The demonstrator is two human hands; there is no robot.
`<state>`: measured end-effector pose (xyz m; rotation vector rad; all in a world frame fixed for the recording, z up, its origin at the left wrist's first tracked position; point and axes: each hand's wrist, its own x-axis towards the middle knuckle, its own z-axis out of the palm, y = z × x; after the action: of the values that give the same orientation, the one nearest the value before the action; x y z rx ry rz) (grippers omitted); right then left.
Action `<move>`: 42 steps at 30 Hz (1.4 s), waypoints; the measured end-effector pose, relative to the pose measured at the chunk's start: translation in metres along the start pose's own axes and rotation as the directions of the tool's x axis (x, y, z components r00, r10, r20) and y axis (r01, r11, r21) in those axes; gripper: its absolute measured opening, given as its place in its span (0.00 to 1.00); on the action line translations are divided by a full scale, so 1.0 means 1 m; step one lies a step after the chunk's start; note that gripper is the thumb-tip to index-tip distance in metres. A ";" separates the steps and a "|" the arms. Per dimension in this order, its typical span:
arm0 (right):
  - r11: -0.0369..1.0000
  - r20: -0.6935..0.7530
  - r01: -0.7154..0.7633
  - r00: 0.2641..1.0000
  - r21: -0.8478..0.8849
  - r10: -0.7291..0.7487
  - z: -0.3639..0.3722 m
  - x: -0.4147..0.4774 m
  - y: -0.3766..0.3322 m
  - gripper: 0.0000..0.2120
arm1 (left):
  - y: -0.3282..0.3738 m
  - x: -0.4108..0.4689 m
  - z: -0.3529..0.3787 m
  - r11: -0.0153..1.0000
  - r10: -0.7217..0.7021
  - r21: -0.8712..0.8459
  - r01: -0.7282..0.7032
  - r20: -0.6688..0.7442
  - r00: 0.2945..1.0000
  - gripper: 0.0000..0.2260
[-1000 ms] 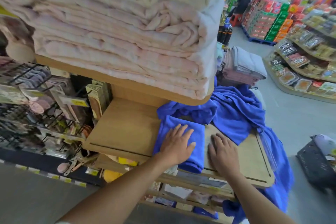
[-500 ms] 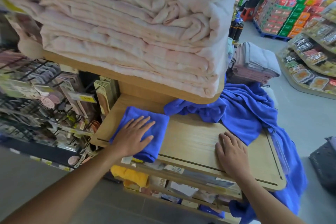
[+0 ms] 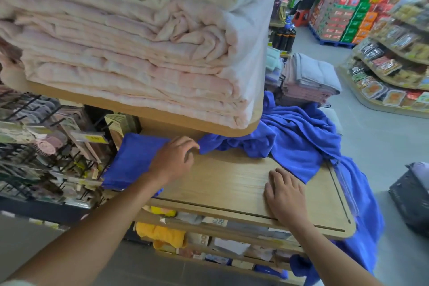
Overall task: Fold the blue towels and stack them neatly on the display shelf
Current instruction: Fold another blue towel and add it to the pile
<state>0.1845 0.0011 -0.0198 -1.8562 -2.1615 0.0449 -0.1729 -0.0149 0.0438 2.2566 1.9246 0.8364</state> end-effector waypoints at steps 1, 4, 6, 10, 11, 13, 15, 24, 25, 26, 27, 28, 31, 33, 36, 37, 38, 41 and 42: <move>1.000 0.003 -0.002 1.000 0.005 0.002 -0.002 -0.001 -0.001 0.20 | 0.022 0.009 0.009 0.997 0.071 -0.028 -0.072 -0.019 0.997 0.13; 0.999 0.009 -0.017 1.000 0.049 0.017 -0.006 -0.002 -0.005 0.19 | 0.072 0.039 0.039 0.970 0.240 -0.019 -0.241 -0.015 0.971 0.16; 0.991 0.020 -0.038 0.999 0.125 0.036 -0.010 0.002 -0.004 0.18 | 0.094 0.063 0.056 0.972 0.228 0.042 -0.231 0.057 0.972 0.22; 0.948 0.030 -0.166 0.986 0.273 0.164 -0.026 0.032 0.025 0.23 | 0.112 0.097 0.090 0.948 0.108 0.258 -0.185 0.288 0.952 0.32; 0.951 0.041 -0.199 0.980 0.237 0.195 -0.030 0.041 0.036 0.25 | 0.112 0.101 0.099 0.936 0.076 0.297 -0.189 0.355 0.932 0.33; 0.972 0.065 -0.221 0.974 0.084 0.216 -0.035 0.053 0.057 0.25 | 0.107 0.102 0.114 0.913 0.019 0.358 -0.197 0.444 0.896 0.34; 0.979 0.065 -0.183 0.980 -0.091 0.189 -0.040 0.060 0.072 0.17 | 0.105 0.105 0.120 0.906 -0.011 0.375 -0.194 0.480 0.877 0.35; 0.853 -0.089 0.259 0.965 0.452 -0.245 -0.128 0.035 0.025 0.07 | 0.148 0.090 0.097 0.368 -0.368 -0.605 0.706 0.603 0.708 0.28; 0.849 -0.023 0.335 0.934 0.408 -0.357 -0.129 0.024 0.016 0.06 | 0.153 0.090 0.096 0.114 -0.328 -0.612 0.783 0.721 0.611 0.29; 0.853 0.083 0.382 0.896 0.356 -0.436 -0.124 0.015 0.011 0.07 | 0.155 0.089 0.097 0.019 -0.303 -0.597 0.802 0.761 0.573 0.27; 0.862 0.201 0.400 0.859 0.312 -0.471 -0.118 0.009 0.008 0.10 | 0.158 0.087 0.098 0.034 -0.316 -0.598 0.800 0.753 0.577 0.23; 0.885 0.293 0.380 0.843 0.269 -0.451 -0.110 0.008 0.010 0.15 | 0.161 0.084 0.101 0.156 -0.358 -0.622 0.767 0.688 0.631 0.17; 0.930 0.255 0.193 0.926 0.314 -0.278 -0.097 0.028 0.028 0.13 | 0.159 0.069 0.116 0.724 -0.422 -0.517 0.457 0.191 0.886 0.12; 0.938 0.014 0.102 0.994 0.331 -0.113 -0.094 0.062 0.047 0.05 | 0.162 0.053 0.116 0.947 -0.186 -0.289 0.140 -0.140 0.972 0.15; 1.000 -0.110 0.002 0.994 0.029 0.002 -0.098 0.121 0.072 0.20 | 0.175 0.041 0.122 0.968 0.185 0.159 -0.193 0.063 0.981 0.30; 0.994 -0.052 -0.055 0.997 -0.099 0.050 -0.100 0.138 0.080 0.22 | 0.178 0.040 0.126 0.945 0.186 0.232 -0.228 0.190 0.964 0.32; 0.977 0.023 -0.092 0.995 -0.192 0.098 -0.102 0.152 0.086 0.20 | 0.181 0.040 0.129 0.933 0.159 0.267 -0.242 0.299 0.941 0.32; 0.978 0.203 -0.118 0.967 -0.172 0.153 -0.112 0.184 0.107 0.12 | 0.182 0.045 0.134 0.924 0.058 0.312 -0.220 0.457 0.888 0.31; 0.984 0.202 -0.117 0.969 -0.136 0.144 -0.118 0.194 0.112 0.12 | 0.182 0.049 0.135 0.921 0.039 0.328 -0.210 0.459 0.888 0.31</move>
<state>0.2955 0.1891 0.1083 -2.1507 -2.2192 0.1459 0.0528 0.0307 0.0158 2.5068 1.8396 -0.0726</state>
